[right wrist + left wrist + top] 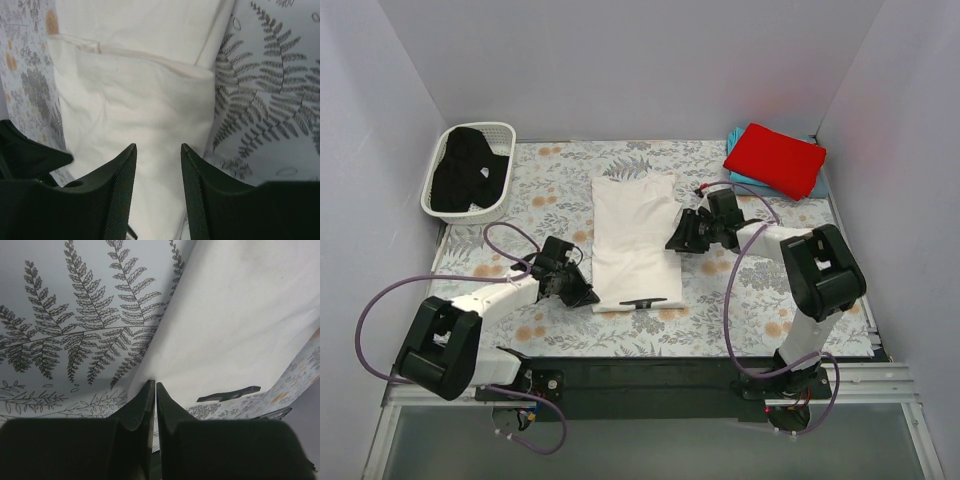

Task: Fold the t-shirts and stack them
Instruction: Fold the tshirt

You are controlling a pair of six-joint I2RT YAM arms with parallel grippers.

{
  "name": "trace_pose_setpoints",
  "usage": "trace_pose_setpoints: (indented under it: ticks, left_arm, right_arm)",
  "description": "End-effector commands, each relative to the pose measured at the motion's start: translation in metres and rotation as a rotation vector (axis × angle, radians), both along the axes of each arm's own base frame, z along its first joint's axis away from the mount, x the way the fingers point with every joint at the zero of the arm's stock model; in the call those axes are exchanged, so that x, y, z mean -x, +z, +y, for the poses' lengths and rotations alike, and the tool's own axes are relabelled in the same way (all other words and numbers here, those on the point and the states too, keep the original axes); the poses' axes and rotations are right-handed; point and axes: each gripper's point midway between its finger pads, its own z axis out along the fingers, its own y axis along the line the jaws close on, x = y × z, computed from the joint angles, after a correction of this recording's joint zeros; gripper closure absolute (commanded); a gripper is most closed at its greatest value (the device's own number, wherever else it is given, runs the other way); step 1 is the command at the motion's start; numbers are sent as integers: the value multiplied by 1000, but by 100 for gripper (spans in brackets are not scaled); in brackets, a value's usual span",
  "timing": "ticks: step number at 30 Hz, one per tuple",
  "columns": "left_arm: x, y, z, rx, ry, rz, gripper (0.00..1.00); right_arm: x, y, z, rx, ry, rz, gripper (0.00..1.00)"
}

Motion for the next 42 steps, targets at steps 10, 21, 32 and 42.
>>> trace_pose_setpoints:
  ticks: [10,21,32,42]
  left_arm:
    - [5,43,3,-5,-33,-46,72]
    - [30,9,6,14,-57,17,78]
    - [38,9,11,15,-3,27,62]
    - [34,1,-1,130,49,-8,40]
  right_arm:
    - [124,12,-22,107,55,59,53]
    - [171,-33,-37,183,55,149,58]
    - [180,-23,-47,145,-51,160,48]
    - [174,-27,-44,82,-157,183,43]
